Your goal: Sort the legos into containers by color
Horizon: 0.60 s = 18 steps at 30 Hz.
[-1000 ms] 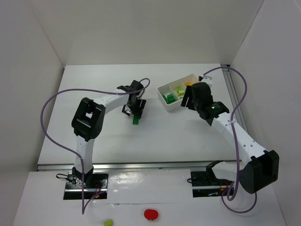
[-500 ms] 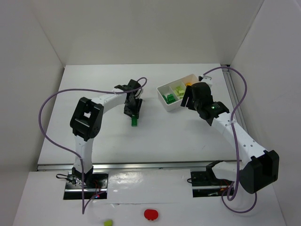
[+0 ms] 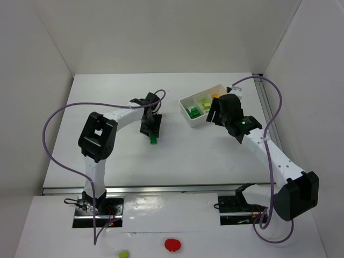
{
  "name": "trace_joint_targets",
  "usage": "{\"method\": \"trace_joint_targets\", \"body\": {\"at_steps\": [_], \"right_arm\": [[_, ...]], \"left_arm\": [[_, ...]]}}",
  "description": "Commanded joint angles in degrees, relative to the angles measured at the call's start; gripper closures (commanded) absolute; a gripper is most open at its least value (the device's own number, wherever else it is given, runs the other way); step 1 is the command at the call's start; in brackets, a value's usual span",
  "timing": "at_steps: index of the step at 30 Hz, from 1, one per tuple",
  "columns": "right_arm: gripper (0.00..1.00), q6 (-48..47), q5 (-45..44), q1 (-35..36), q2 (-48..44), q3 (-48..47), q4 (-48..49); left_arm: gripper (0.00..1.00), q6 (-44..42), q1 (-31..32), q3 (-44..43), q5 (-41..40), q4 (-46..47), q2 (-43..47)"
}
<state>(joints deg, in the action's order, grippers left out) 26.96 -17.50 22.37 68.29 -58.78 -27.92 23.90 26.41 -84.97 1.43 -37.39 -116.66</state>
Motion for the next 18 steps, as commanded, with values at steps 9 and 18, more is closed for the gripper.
{"method": "trace_joint_targets", "body": {"at_steps": [9, 18], "right_arm": [[0.27, -0.33, 0.53, 0.48, 0.61, -0.19, 2.61], [0.27, -0.33, 0.01, 0.48, 0.09, 0.34, 2.61]], "left_arm": [[0.92, 1.95, 1.80, -0.28, -1.78, -2.25, 1.43], [0.97, -3.16, 2.85, -13.02, 7.70, -2.87, 6.27]]}}
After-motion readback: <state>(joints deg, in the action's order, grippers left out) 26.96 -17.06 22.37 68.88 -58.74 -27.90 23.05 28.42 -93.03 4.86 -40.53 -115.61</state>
